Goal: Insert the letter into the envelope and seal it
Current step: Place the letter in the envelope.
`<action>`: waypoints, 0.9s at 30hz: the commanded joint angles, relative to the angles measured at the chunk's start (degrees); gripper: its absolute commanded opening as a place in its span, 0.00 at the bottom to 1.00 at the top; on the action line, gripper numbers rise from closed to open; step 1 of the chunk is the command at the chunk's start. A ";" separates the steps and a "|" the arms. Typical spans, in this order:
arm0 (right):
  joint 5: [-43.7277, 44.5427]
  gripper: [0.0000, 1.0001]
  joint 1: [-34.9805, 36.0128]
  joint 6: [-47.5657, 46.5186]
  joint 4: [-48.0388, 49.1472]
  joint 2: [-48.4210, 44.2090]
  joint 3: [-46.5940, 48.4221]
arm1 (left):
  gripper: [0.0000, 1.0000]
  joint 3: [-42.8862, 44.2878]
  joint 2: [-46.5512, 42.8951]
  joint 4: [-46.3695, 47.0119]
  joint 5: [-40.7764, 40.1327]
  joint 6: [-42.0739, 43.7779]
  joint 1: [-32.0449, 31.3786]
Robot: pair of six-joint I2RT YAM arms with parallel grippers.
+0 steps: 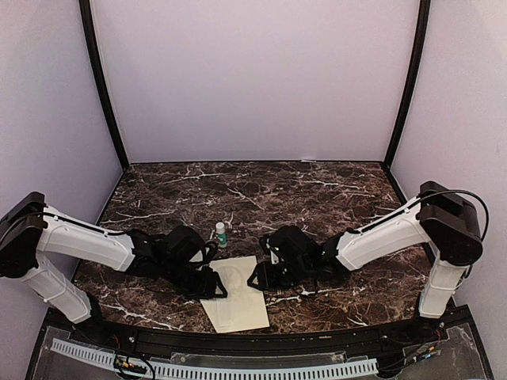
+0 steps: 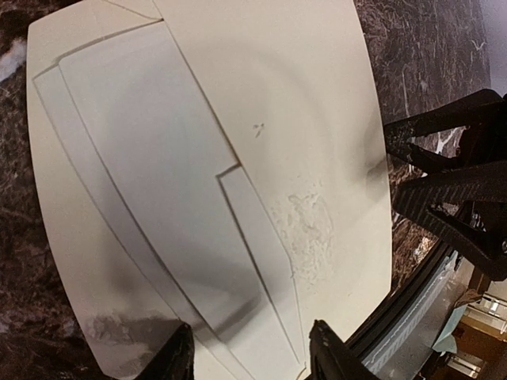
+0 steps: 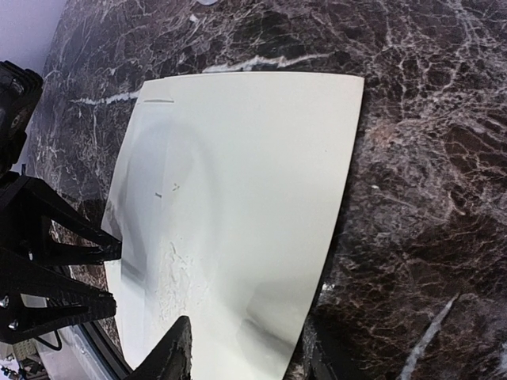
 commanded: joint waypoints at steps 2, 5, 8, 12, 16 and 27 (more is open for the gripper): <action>-0.17 0.44 0.66 -0.27 -0.48 1.68 0.74 | 0.48 0.25 2.12 0.04 0.25 1.27 -0.18; -0.33 0.44 0.71 -0.31 -0.40 1.84 0.87 | 0.48 0.41 2.80 0.68 0.63 1.33 -0.22; -0.51 0.43 0.78 -0.19 -0.40 2.02 1.00 | 0.47 0.58 3.72 1.53 1.09 1.40 -0.19; -0.62 0.43 0.91 -0.19 -0.40 2.15 1.09 | 0.46 0.76 4.54 2.41 1.44 1.47 -0.17; -0.70 0.43 0.98 -0.18 -0.31 2.14 1.09 | 0.44 1.15 5.38 3.04 1.47 1.66 -0.17; 0.26 0.42 1.16 0.30 -0.88 1.74 0.62 | 0.44 2.83 4.39 1.65 -1.91 2.78 -0.17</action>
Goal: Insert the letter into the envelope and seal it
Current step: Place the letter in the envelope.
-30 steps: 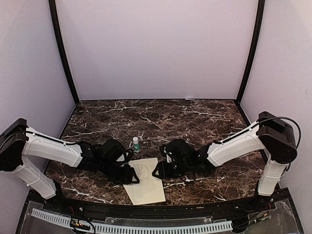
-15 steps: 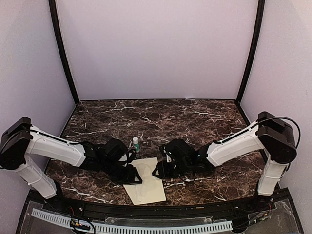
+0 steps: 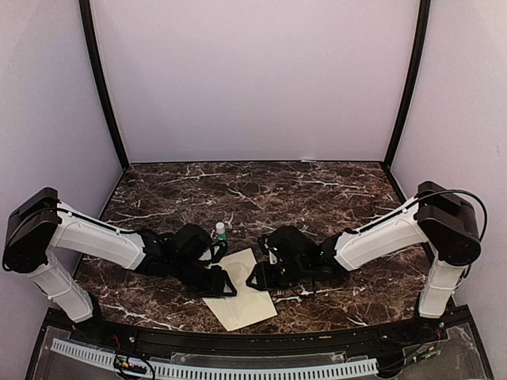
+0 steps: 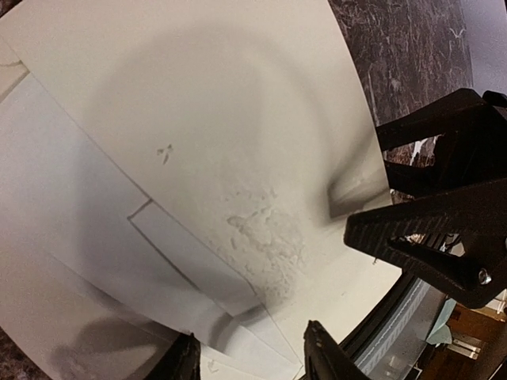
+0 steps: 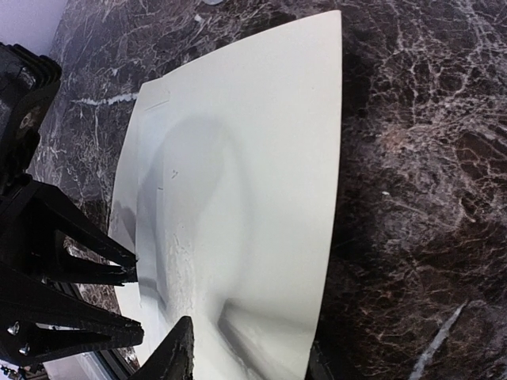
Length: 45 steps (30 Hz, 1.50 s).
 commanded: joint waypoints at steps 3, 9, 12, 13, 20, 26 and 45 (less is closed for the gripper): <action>0.96 0.39 0.90 0.67 -0.87 0.47 -0.84 | 0.48 -0.51 -4.14 -4.78 -6.19 0.99 -0.17; 1.23 0.23 0.79 1.39 -0.11 0.25 -1.45 | 0.51 -1.47 -7.57 -8.19 -7.29 0.56 -0.18; 0.99 0.19 0.70 1.61 -0.04 0.71 -1.54 | 0.54 -1.82 -9.41 -9.70 -8.76 0.56 -0.13; 0.86 0.19 0.69 1.62 0.03 0.86 -1.58 | 0.55 -1.90 -10.05 -9.96 -9.60 0.63 -0.11; 0.93 0.19 0.63 1.46 -0.15 1.16 -1.32 | 0.60 -3.13 -9.11 -9.77 -10.42 0.74 1.06; 0.19 0.19 0.70 1.14 -0.13 1.74 -0.61 | 0.61 -3.15 -6.18 -6.79 -9.27 1.05 1.41; -0.46 0.19 0.70 0.48 -0.40 3.29 0.83 | 0.55 -0.03 0.19 -4.20 -6.63 2.97 1.45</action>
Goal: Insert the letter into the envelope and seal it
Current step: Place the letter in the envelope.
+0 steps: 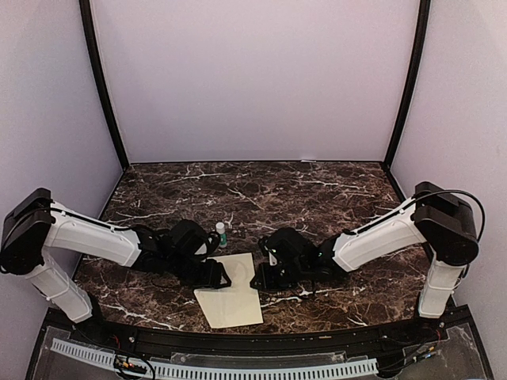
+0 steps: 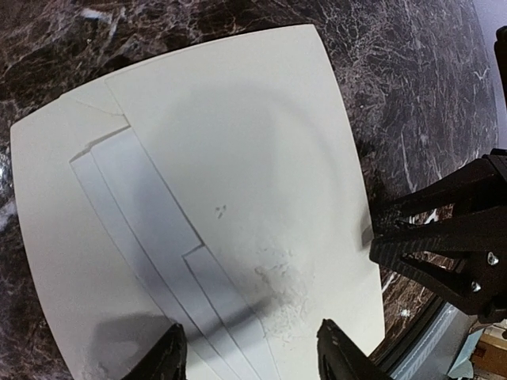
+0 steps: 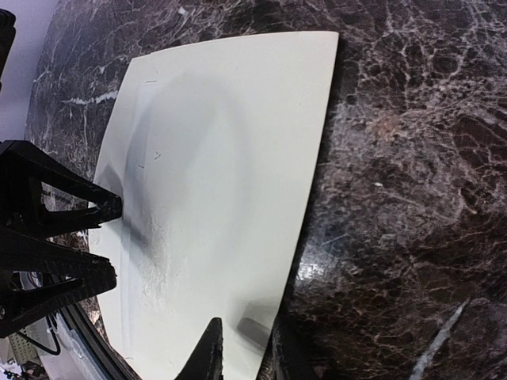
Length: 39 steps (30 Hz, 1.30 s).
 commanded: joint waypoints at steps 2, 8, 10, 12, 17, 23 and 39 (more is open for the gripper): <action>-0.80 0.19 0.46 -0.77 -0.33 2.52 0.92 | 0.54 0.41 2.93 -1.29 1.50 1.37 -0.03; -0.88 0.19 0.44 -0.98 -0.52 2.86 1.33 | 0.52 1.01 4.29 -0.11 3.07 1.51 0.00; -0.90 0.19 0.45 -1.05 -0.66 2.96 1.62 | 0.52 1.09 4.64 0.67 3.72 1.38 0.02; -0.99 0.19 0.43 -1.10 -0.70 3.16 1.77 | 0.52 1.11 5.03 1.28 4.18 1.12 0.02; -0.75 0.19 0.47 -0.94 -0.79 3.19 1.80 | 0.51 0.95 5.36 1.82 5.17 0.64 -0.01; 0.09 0.19 0.47 -0.73 -1.29 2.34 1.31 | 0.55 0.67 0.30 -2.53 1.40 0.54 -0.02; 0.68 0.33 0.44 -0.44 -1.00 0.47 -0.53 | 0.60 -3.08 -5.42 -2.11 7.13 -8.41 -6.75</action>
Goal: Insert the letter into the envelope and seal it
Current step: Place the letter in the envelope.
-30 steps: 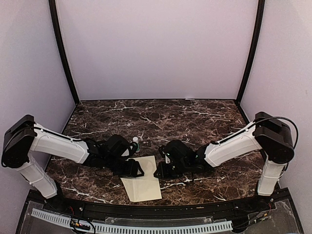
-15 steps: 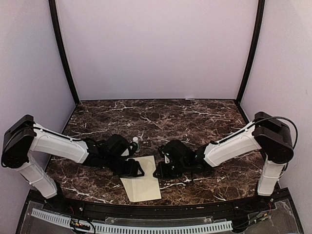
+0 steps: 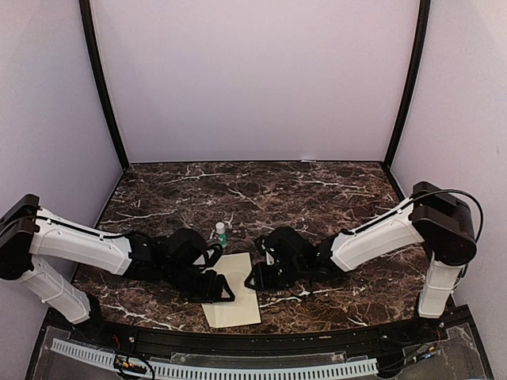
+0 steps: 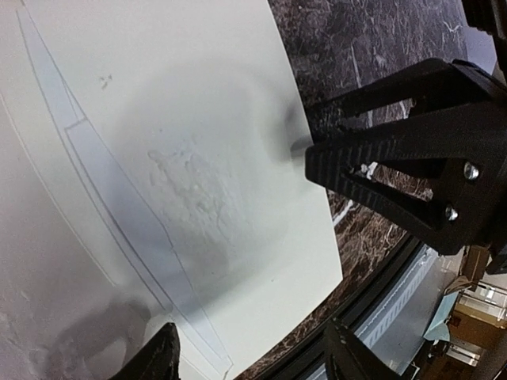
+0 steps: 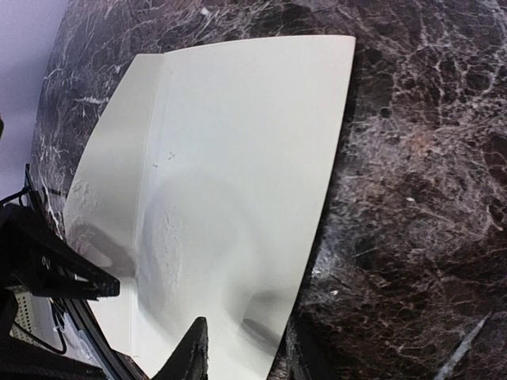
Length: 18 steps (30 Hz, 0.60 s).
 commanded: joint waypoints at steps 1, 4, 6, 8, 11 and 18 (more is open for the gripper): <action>0.90 0.34 0.45 0.02 -1.97 -0.86 -1.93 | 0.60 -2.42 -0.23 1.07 2.35 -3.37 -2.42; 0.70 0.36 0.81 0.49 -2.08 -2.49 -3.49 | 0.60 -3.39 -0.22 1.47 1.97 -4.52 -3.15; 0.60 0.38 1.15 0.96 -2.03 -3.52 -4.65 | 0.60 -3.75 -0.70 1.23 1.35 -4.63 -3.24; 0.26 0.38 1.76 1.47 -1.92 -4.16 -5.64 | 0.60 -3.92 -0.74 1.58 1.35 -4.75 -3.26; -0.61 0.38 2.47 2.40 -1.21 -4.85 -6.87 | 0.60 -3.90 0.09 2.45 2.11 -5.06 -3.46; -3.31 0.35 3.85 4.15 2.25 -3.95 -7.99 | 0.59 -3.77 1.47 3.18 2.90 -4.83 -3.63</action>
